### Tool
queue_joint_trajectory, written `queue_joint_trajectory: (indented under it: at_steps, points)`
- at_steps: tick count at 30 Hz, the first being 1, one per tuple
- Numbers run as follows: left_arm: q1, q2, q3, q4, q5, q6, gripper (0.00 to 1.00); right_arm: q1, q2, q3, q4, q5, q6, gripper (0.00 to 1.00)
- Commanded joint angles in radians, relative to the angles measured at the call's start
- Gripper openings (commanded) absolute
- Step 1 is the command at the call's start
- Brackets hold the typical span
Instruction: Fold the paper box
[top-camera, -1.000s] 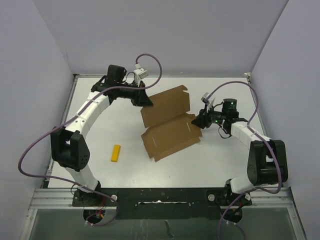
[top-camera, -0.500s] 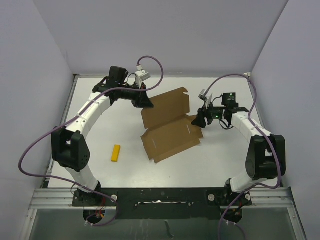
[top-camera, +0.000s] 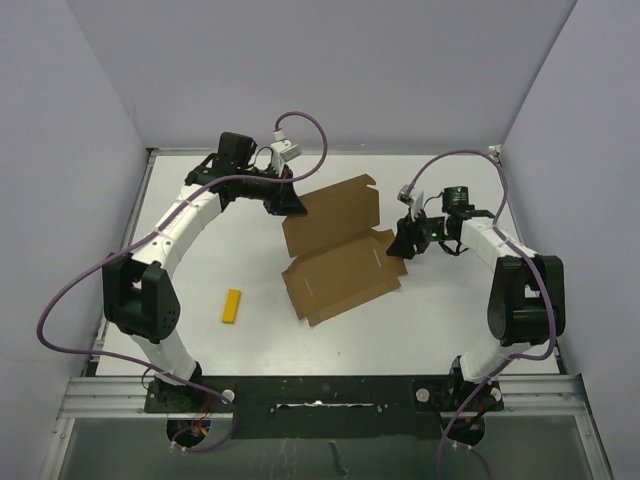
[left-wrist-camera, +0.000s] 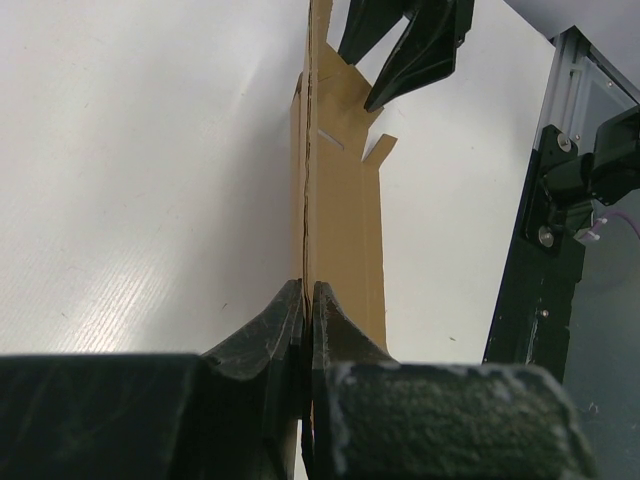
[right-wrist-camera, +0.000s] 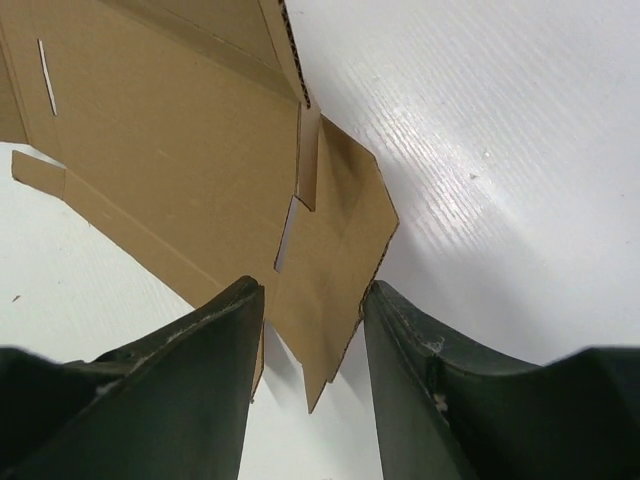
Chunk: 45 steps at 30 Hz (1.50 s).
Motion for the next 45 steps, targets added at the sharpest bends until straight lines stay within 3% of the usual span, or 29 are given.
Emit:
queue_joint_trajectory:
  at_steps: [1, 7, 12, 14, 30, 45]
  points:
    - [-0.005, -0.083, 0.015, 0.030, 0.024, 0.011, 0.00, -0.005, 0.003, 0.046, 0.014, -0.052, 0.017, 0.43]
    - [-0.005, -0.083, 0.036, 0.022, 0.037, 0.006, 0.00, -0.002, 0.054, 0.079, 0.010, -0.064, 0.059, 0.29]
    - [-0.007, -0.085, 0.036, 0.022, 0.037, 0.005, 0.00, -0.005, 0.039, 0.073, 0.050, -0.064, 0.100, 0.05]
    - [-0.007, -0.086, 0.045, 0.022, 0.037, -0.001, 0.00, -0.005, 0.027, 0.060, 0.079, -0.073, 0.120, 0.00]
    - [-0.022, -0.094, 0.070, 0.002, 0.073, -0.151, 0.00, 0.005, -0.193, -0.237, 0.616, -0.023, 0.272, 0.00]
    - [-0.060, -0.121, 0.084, 0.000, 0.022, -0.168, 0.00, 0.014, -0.226, -0.422, 1.009, 0.044, 0.344, 0.00]
